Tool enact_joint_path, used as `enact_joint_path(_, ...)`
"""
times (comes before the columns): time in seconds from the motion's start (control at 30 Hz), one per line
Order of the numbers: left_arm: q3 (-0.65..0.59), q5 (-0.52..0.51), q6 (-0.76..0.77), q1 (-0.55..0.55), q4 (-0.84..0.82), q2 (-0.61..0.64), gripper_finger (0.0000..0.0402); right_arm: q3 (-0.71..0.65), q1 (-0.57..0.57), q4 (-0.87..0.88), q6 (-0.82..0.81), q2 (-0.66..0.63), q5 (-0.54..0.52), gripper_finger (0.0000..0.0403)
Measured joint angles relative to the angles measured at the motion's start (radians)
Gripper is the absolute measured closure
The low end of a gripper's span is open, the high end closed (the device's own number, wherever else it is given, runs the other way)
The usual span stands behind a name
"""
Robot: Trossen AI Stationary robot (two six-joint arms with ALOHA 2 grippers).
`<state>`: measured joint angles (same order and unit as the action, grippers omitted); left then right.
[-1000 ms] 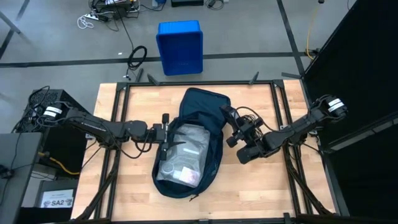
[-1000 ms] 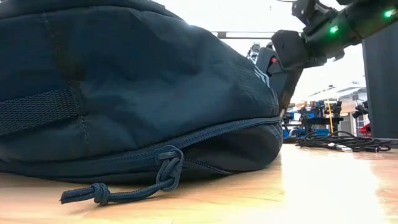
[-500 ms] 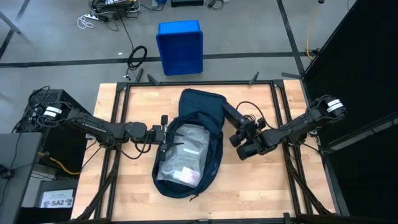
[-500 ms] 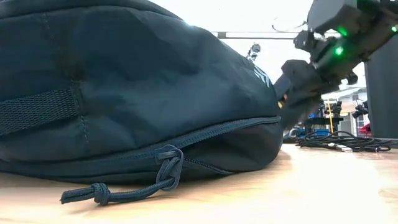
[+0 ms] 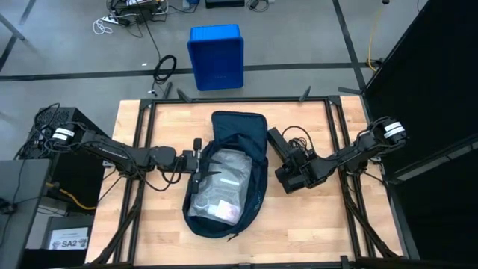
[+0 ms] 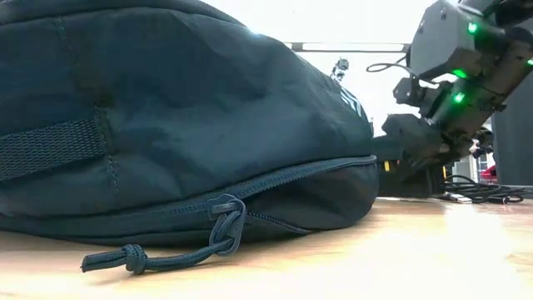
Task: Unpack backpack
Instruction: Remove the black portable pill from the backpack, then remove the white mesh envelope from the backpack
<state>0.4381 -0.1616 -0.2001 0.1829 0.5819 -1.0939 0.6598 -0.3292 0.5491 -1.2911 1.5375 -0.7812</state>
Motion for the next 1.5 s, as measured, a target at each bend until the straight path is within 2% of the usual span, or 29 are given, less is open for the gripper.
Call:
enact_joint_path(0.07, 0.0, 0.0, 0.001, 0.0, 0.001, 0.0, 0.0282, 0.0, 0.006, 0.002, 0.001, 0.0, 0.011, 0.0234)
enact_joint_path(0.2, 0.0, 0.001, 0.003, 0.0, -0.001, 0.0, 0.0282, 0.002, 0.026, 0.072, 0.002, -0.009, 0.067, 0.0123)
enact_joint_path(0.3, 0.0, 0.003, 0.02, 0.0, -0.011, 0.0, 0.0282, 0.004, 0.044, 0.119, 0.001, -0.029, 0.153, 0.0063)
enact_joint_path(0.37, 0.0, 0.005, 0.022, 0.0, -0.02, 0.0, 0.0282, 0.003, 0.047, 0.135, 0.004, -0.047, 0.213, 0.0042)
enact_joint_path(0.47, 0.0, 0.006, 0.022, 0.0, -0.029, 0.0, 0.0282, 0.0, 0.034, 0.123, 0.033, -0.077, 0.308, 0.0034)
enact_joint_path(0.6, 0.0, 0.006, 0.022, 0.0, -0.038, 0.0, 0.0282, 0.0, -0.023, 0.051, 0.111, -0.092, 0.53, 0.0054)
enact_joint_path(0.7, 0.0, 0.006, 0.012, 0.0, -0.038, 0.0, 0.0282, 0.0, -0.08, -0.05, 0.142, -0.1, 0.628, 0.008)
enact_joint_path(0.77, 0.0, 0.006, 0.001, 0.0, -0.038, 0.0, 0.0282, 0.0, -0.116, -0.152, 0.196, -0.1, 0.637, 0.0098)
enact_joint_path(0.87, 0.0, 0.006, -0.006, 0.0, -0.036, 0.0, 0.0282, 0.002, -0.161, -0.285, 0.243, -0.1, 0.595, 0.0125)
enact_joint_path(1.0, 0.0, 0.006, -0.005, 0.0, -0.036, 0.0, 0.0282, 0.001, -0.184, -0.44, 0.314, -0.111, 0.584, 0.0162)
enact_joint_path(1.17, 0.0, 0.006, -0.005, 0.0, -0.033, 0.0, 0.0282, 0.01, -0.192, -0.69, 0.496, -0.129, 0.604, 0.0205)
enact_joint_path(1.37, 0.0, 0.006, -0.005, 0.0, -0.038, 0.0, 0.0282, 0.045, -0.181, -0.71, 0.61, -0.174, 0.603, 0.0249)
enact_joint_path(1.5, 0.0, 0.006, -0.005, 0.0, -0.045, 0.0, 0.0282, 0.047, -0.179, -0.707, 0.592, -0.183, 0.611, 0.0277)
